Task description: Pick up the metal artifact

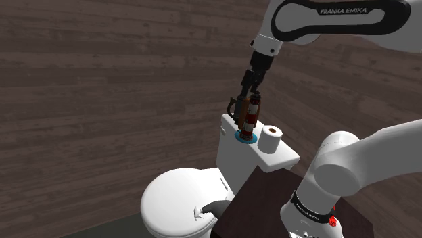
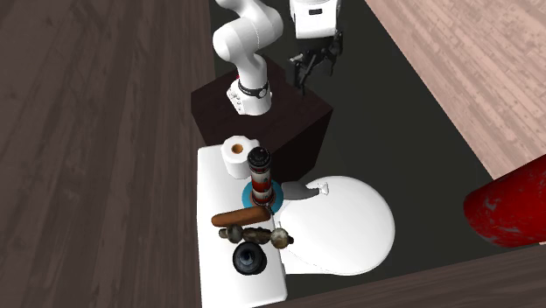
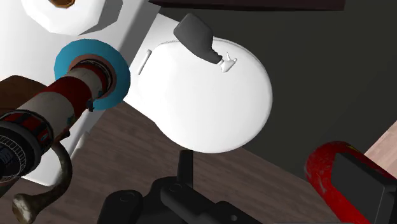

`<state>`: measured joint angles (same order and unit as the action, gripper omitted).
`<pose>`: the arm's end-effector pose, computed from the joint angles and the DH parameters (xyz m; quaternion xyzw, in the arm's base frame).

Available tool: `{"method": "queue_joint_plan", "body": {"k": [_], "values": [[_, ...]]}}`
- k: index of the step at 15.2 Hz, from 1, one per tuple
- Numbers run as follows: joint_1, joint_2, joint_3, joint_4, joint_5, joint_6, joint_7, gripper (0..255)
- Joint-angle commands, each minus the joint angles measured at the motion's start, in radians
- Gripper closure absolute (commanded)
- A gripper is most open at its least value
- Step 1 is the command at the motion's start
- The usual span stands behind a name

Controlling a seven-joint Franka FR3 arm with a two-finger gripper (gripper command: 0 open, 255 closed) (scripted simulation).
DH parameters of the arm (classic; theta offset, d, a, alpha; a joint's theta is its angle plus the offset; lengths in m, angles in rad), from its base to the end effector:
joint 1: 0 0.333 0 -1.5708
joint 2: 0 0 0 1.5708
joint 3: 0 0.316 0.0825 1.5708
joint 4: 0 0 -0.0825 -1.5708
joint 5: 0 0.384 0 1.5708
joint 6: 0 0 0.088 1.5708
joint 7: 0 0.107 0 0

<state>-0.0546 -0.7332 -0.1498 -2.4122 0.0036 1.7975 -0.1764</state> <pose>0.3333 -0.0792 0.5647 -0.9971 -0.0019 -0.0643 0.0413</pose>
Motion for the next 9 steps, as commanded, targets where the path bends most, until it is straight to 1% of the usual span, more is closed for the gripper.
{"method": "queue_joint_plan", "body": {"k": [1, 5, 9], "values": [[-0.007, 0.031, -0.040, -0.016, -0.014, 0.062, -0.049, 0], [-0.012, 0.123, -0.121, -0.012, -0.024, 0.177, -0.145, 0], [-0.002, 0.235, -0.207, 0.017, -0.010, 0.285, -0.249, 0]]}}
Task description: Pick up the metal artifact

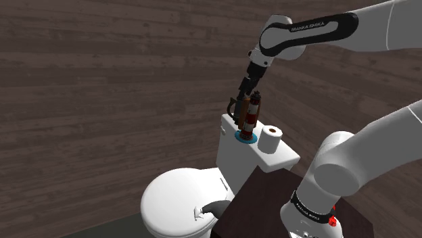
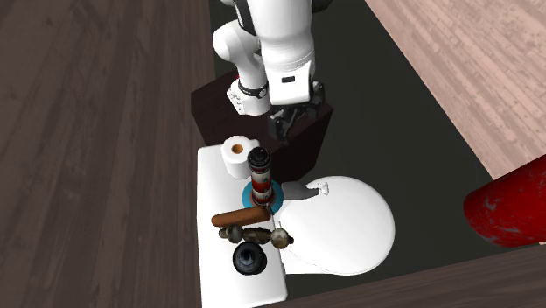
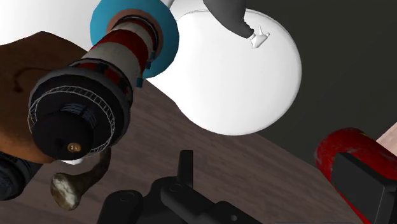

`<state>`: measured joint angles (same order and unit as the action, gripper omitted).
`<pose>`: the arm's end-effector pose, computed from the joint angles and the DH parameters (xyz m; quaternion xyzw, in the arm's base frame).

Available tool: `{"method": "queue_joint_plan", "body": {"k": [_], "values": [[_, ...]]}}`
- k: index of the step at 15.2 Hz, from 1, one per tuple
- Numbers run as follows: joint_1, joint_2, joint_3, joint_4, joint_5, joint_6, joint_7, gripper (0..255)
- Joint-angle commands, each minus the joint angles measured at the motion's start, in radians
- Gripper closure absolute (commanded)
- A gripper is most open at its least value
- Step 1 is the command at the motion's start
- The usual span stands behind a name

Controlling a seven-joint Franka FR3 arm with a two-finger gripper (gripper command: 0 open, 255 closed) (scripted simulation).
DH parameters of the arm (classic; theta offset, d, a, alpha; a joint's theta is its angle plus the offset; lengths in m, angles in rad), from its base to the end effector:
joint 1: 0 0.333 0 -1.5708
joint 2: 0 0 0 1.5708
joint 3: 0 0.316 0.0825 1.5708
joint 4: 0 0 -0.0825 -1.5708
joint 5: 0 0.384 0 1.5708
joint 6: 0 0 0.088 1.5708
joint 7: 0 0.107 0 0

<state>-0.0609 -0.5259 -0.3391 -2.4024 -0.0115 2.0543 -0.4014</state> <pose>0.3772 -0.1730 0.5082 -0.9939 -0.0179 -0.0998 0.0445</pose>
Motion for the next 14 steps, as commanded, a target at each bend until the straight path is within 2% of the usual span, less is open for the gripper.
{"method": "queue_joint_plan", "body": {"k": [1, 7, 11, 14], "values": [[0.009, 0.058, -0.039, 0.018, 0.014, 0.054, -0.052, 0], [0.048, 0.266, -0.171, 0.117, 0.125, 0.179, -0.247, 0], [0.073, 0.428, -0.250, 0.216, 0.265, 0.224, -0.408, 0], [0.066, 0.563, -0.284, 0.309, 0.400, 0.230, -0.539, 0]]}}
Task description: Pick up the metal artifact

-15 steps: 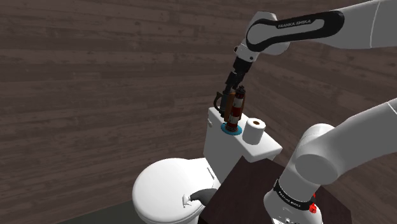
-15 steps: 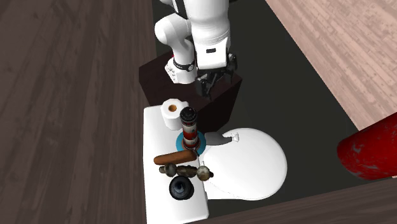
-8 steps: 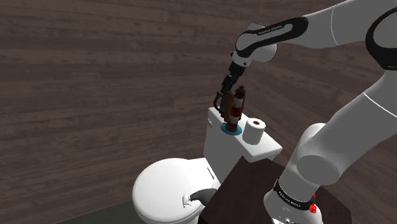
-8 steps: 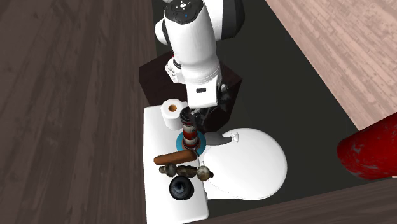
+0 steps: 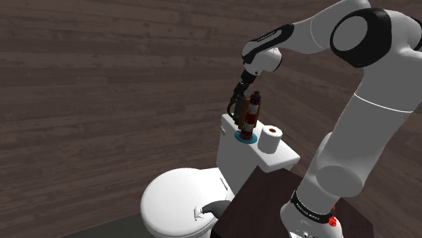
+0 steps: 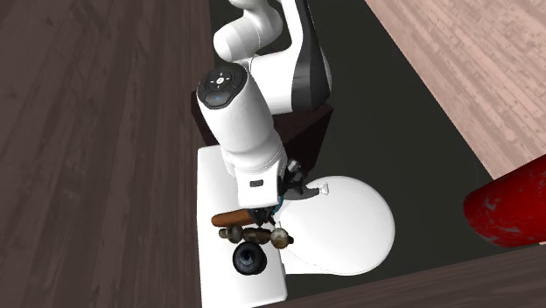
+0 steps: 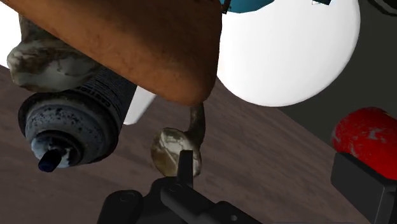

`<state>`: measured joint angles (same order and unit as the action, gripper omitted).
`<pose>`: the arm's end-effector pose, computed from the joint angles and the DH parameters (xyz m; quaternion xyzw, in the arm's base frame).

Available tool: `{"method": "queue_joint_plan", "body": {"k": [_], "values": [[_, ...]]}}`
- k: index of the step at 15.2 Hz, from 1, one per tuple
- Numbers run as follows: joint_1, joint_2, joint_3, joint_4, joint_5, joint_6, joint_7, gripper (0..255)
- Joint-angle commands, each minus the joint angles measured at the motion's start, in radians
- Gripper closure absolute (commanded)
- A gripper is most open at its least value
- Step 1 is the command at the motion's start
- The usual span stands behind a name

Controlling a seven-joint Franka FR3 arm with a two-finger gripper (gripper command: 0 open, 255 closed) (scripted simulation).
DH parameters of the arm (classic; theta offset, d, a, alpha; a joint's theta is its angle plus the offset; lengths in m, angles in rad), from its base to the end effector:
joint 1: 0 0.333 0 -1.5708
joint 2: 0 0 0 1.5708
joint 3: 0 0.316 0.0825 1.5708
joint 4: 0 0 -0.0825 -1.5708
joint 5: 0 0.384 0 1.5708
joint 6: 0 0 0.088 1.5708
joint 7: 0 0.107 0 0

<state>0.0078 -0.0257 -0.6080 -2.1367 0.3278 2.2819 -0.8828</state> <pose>0.4592 -0.3067 0.4324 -0.9860 -0.0429 -0.1540 0.0478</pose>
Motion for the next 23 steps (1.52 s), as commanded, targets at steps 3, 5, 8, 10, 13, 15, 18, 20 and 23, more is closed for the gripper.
{"method": "queue_joint_plan", "body": {"k": [3, 5, 8, 10, 13, 15, 18, 20, 23], "values": [[-0.043, 0.200, -0.018, 0.152, 0.195, -0.015, -0.176, 0], [-0.064, 0.240, -0.007, 0.177, 0.234, -0.012, -0.210, 0], [-0.071, 0.261, 0.002, 0.162, 0.262, 0.015, -0.236, 0], [-0.075, 0.276, 0.009, 0.153, 0.281, 0.032, -0.254, 0], [-0.079, 0.288, 0.014, 0.147, 0.297, 0.045, -0.268, 0], [-0.078, 0.285, 0.013, 0.145, 0.294, 0.044, -0.265, 255], [-0.078, 0.285, 0.013, 0.146, 0.294, 0.044, -0.265, 255], [-0.078, 0.284, 0.013, 0.144, 0.294, 0.045, -0.265, 255], [-0.079, 0.289, 0.014, 0.147, 0.297, 0.045, -0.268, 255]]}}
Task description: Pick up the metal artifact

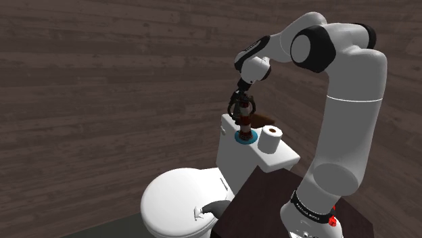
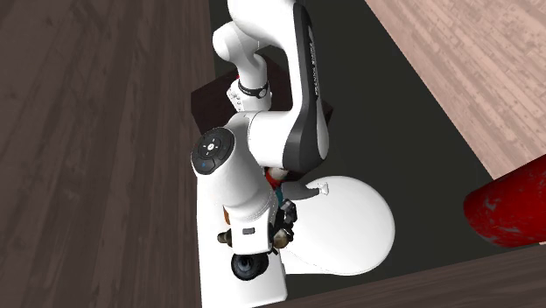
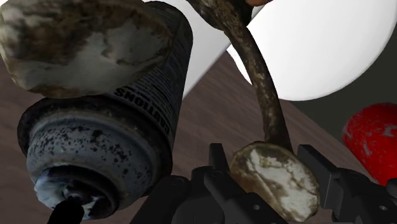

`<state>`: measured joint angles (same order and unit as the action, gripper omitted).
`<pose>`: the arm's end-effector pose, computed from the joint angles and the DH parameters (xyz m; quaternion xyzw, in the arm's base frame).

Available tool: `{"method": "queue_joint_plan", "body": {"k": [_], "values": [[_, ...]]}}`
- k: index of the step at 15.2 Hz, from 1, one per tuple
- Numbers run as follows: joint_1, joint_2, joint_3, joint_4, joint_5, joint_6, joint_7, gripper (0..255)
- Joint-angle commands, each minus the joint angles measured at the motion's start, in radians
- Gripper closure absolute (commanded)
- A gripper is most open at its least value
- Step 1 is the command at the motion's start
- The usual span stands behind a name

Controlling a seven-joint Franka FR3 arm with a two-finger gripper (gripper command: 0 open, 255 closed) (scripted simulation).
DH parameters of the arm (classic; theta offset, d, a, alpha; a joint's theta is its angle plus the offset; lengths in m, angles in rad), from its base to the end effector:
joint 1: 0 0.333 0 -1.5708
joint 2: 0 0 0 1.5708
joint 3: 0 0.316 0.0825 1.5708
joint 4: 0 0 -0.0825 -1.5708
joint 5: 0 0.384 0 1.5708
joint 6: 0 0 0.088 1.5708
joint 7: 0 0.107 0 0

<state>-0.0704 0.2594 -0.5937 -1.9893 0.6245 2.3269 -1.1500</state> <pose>0.4945 -0.3554 0.3678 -0.9819 -0.0531 -0.1752 0.0478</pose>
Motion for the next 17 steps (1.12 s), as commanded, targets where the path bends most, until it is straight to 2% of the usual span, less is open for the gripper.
{"method": "queue_joint_plan", "body": {"k": [1, 13, 17], "values": [[0.001, -0.004, -0.004, 0.003, -0.010, -0.008, 0.008, 255], [0.023, -0.085, -0.034, 0.069, -0.117, -0.118, 0.109, 255], [0.025, -0.097, -0.038, 0.084, -0.133, -0.140, 0.125, 255]]}}
